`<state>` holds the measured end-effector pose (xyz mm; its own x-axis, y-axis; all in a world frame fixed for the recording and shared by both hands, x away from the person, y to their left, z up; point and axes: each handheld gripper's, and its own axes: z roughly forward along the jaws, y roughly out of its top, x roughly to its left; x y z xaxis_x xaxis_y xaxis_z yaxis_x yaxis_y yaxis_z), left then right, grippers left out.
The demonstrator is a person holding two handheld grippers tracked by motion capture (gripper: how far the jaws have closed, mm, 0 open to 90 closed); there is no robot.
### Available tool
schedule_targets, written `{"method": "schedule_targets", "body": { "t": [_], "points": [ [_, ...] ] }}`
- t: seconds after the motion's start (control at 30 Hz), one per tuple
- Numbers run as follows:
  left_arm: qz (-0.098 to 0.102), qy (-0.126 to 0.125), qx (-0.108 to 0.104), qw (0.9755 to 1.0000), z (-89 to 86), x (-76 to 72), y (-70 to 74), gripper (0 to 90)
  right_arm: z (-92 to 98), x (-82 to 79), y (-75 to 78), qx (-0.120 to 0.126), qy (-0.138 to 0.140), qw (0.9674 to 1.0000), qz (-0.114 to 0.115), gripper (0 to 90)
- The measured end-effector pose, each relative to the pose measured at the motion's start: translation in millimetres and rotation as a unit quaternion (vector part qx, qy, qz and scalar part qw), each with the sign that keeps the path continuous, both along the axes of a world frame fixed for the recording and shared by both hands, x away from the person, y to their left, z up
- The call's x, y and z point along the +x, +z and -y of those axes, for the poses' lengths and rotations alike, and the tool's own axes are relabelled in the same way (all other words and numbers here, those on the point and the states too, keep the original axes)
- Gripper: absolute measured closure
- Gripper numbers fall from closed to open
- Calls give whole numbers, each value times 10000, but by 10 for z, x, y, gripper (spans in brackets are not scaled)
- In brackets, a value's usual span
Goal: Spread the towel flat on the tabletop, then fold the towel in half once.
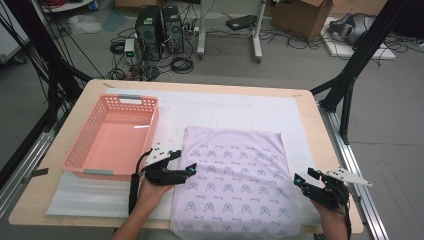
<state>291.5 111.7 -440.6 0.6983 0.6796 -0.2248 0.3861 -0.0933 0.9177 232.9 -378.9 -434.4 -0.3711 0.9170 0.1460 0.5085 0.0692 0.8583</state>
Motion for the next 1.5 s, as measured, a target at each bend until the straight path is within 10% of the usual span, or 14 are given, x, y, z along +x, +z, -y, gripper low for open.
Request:
{"method": "schedule_targets", "body": {
  "t": [0.37,0.93,1.27,1.5],
  "points": [
    [130,277,30,9995,-17,73,8,254,-30,16,-33,-58,50,9999,-104,265],
    [-361,481,139,9981,-24,171,-71,302,-111,70,-116,-209,171,9986,-448,326],
    [-779,668,445,9937,25,302,-102,370,-120,160,-158,-283,63,9972,-688,433],
    [-1108,863,621,9881,110,449,-122,390,-199,544,-137,-323,48,9962,-803,451]
  ]
}}
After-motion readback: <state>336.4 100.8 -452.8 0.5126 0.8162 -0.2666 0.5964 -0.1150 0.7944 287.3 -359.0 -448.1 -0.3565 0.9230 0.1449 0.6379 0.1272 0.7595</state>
